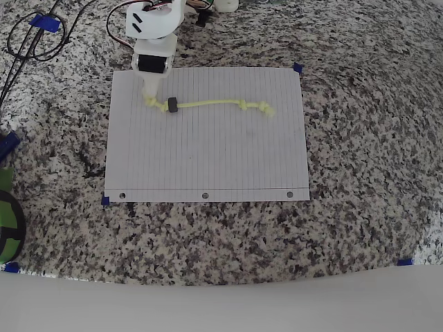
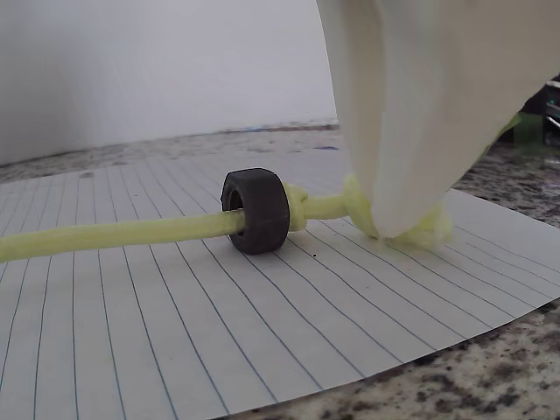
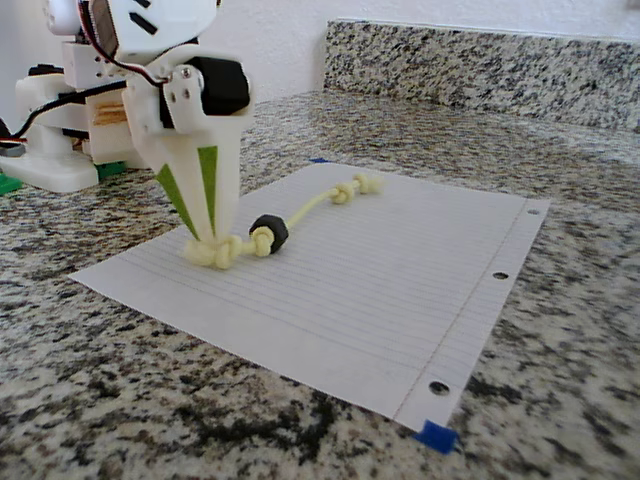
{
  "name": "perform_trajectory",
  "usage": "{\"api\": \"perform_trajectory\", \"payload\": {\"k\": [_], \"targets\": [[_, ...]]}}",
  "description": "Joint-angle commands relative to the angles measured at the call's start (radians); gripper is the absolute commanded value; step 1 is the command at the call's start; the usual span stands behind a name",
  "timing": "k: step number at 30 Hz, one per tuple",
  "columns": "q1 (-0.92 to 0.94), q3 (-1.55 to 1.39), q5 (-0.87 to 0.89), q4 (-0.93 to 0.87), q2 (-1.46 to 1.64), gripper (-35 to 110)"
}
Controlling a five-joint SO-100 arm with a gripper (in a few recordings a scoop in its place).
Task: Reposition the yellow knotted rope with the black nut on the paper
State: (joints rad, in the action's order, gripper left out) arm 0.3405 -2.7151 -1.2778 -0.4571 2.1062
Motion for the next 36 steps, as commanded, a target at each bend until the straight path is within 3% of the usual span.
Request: {"api": "perform_trajectory", "payload": {"k": [1, 7, 16, 25, 31, 36], "targets": [[-0.014, 0.032, -0.011, 0.038, -0.005, 0], [-0.006, 0.035, -0.012, -0.017, 0.077, 0], [0.017, 0.011, -0.028, -0.288, 0.439, 0], [-0.006, -0.057, -0.166, -0.327, 0.931, 0], [-0.041, -0.097, -0.209, -0.362, 1.003, 0], [-0.095, -0.124, -0.239, -0.509, 1.015, 0]]}}
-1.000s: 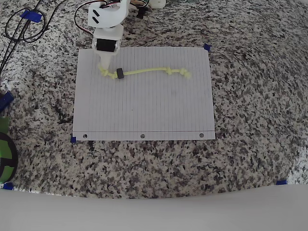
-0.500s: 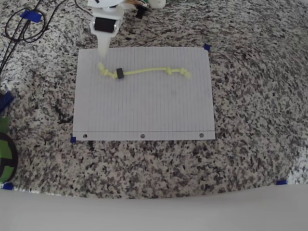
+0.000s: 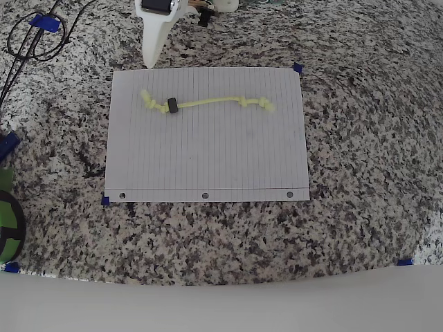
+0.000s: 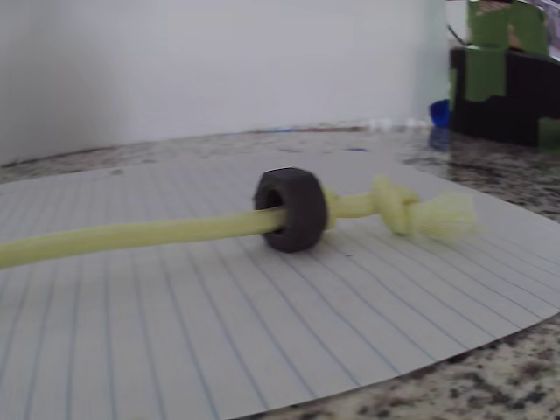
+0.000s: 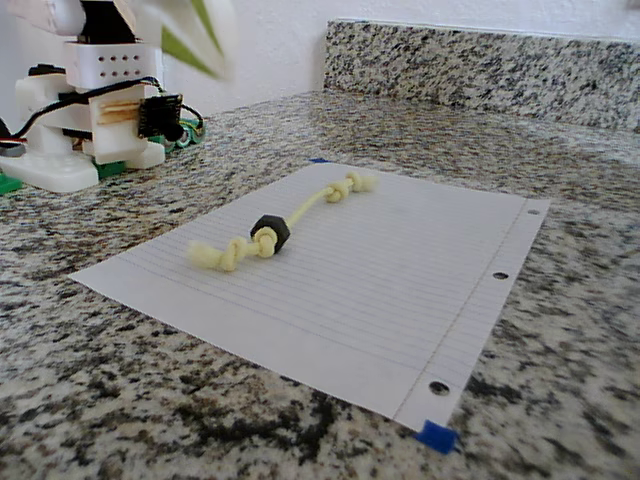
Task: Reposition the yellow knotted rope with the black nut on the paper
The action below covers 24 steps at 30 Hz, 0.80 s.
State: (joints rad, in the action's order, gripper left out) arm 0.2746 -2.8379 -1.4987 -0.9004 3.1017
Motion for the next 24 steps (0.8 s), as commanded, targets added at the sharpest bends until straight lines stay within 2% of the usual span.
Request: {"api": "perform_trajectory", "payload": {"k": [1, 8, 24], "targets": [[-0.049, -0.011, -0.018, -0.107, 0.029, 0], [-0.144, -0.146, -0.008, -0.276, 0.160, 0], [-0.206, -0.311, -0.009, -0.318, 0.307, 0]]}}
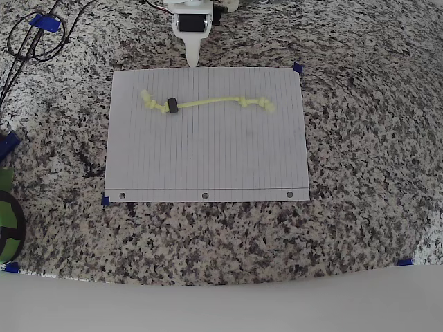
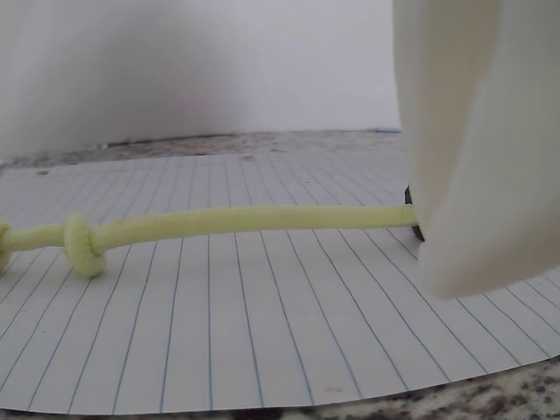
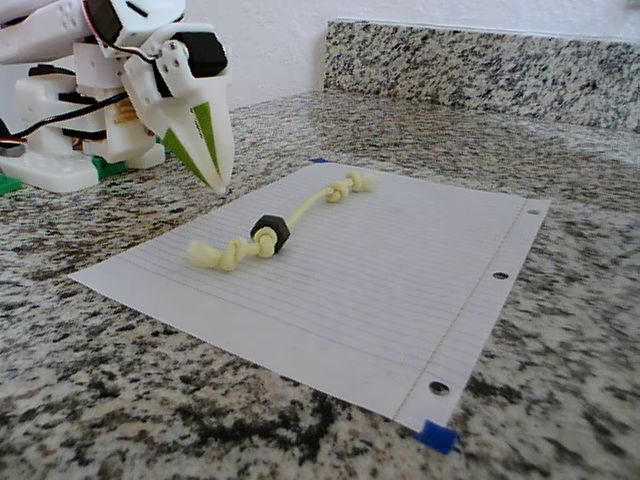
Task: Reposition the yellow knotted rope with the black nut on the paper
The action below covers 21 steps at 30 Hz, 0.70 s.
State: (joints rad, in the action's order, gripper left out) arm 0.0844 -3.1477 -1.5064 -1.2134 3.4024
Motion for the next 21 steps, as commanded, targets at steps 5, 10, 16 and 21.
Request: {"api": "perform_trajectory", "payload": {"k": [5, 10, 16, 21], "targets": [[-0.025, -0.002, -0.002, -0.005, 0.008, 0], [-0.038, -0.002, -0.002, -0.005, 0.008, 0], [-0.023, -0.002, -0.009, -0.005, 0.008, 0], [-0.028, -0.002, -0.006, -0.005, 0.008, 0]]}}
